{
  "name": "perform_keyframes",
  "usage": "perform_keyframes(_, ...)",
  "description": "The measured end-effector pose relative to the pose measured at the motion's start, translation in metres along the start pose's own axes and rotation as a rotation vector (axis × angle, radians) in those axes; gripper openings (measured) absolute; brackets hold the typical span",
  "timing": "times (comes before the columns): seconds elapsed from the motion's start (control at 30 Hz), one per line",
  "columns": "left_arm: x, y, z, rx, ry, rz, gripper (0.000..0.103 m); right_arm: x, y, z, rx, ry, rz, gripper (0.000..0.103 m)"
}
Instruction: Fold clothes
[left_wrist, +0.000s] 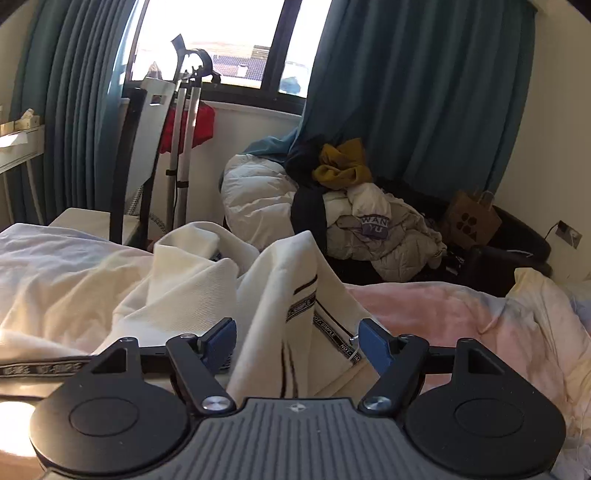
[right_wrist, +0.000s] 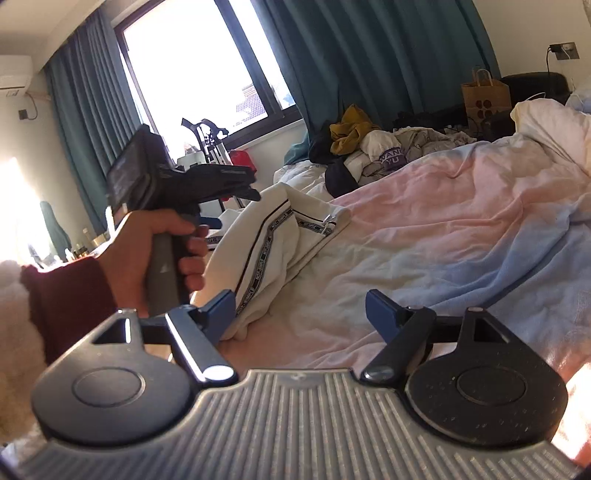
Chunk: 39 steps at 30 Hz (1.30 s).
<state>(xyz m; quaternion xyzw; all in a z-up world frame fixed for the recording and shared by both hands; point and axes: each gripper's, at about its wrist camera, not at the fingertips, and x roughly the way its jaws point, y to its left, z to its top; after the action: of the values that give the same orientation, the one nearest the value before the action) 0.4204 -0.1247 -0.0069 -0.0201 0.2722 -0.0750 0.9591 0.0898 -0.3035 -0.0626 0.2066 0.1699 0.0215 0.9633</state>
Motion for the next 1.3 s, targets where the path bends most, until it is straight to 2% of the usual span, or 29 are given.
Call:
perform_keyframes(0.13, 0.058, -0.036, 0.01, 0.1, 0.027, 0.078, 0.074, 0.02, -0.006, -0.004, 0.007, 0.011, -0.01, 0.08)
perform_keyframes(0.23, 0.092, -0.047, 0.013, 0.141, 0.045, 0.121, 0.067, 0.024, -0.016, -0.004, 0.051, 0.018, -0.016, 0.08)
perform_keyframes(0.37, 0.085, -0.038, 0.009, 0.142, 0.041, 0.103, 0.038, 0.025, -0.028, -0.004, 0.106, 0.035, -0.033, 0.08)
perform_keyframes(0.43, 0.081, -0.033, 0.008, 0.142, 0.039, 0.093, 0.038, 0.022, -0.03, -0.003, 0.127, 0.033, -0.031, 0.08)
perform_keyframes(0.47, 0.079, -0.03, 0.007, 0.142, 0.038, 0.088, 0.025, 0.02, -0.03, -0.003, 0.129, 0.027, -0.029, 0.08)
perform_keyframes(0.5, 0.077, -0.028, 0.006, 0.142, 0.036, 0.083, 0.006, 0.019, -0.029, -0.002, 0.119, 0.018, -0.026, 0.08)
perform_keyframes(0.6, 0.071, -0.02, 0.003, 0.142, 0.033, 0.067, 0.004, 0.017, -0.027, -0.002, 0.087, 0.003, -0.031, 0.08)
perform_keyframes(0.77, -0.009, -0.02, -0.003, 0.159, -0.003, -0.054, 0.003, 0.022, -0.036, 0.0, 0.104, -0.009, -0.076, 0.08)
perform_keyframes(0.97, -0.111, -0.015, -0.015, 0.181, -0.043, -0.196, 0.002, 0.017, -0.041, 0.007, 0.079, -0.072, -0.121, 0.08)
perform_keyframes(1.13, -0.185, 0.021, -0.057, 0.127, -0.051, -0.248, 0.002, 0.006, -0.042, 0.015, 0.113, -0.09, -0.026, 0.08)
perform_keyframes(1.2, -0.21, 0.036, -0.085, 0.106, -0.064, -0.264, 0.002, 0.005, -0.051, 0.016, 0.221, -0.045, 0.056, 0.08)
perform_keyframes(1.3, -0.233, 0.062, -0.122, 0.02, -0.067, -0.288, 0.002, 0.014, -0.071, 0.01, 0.454, 0.051, 0.201, 0.08)
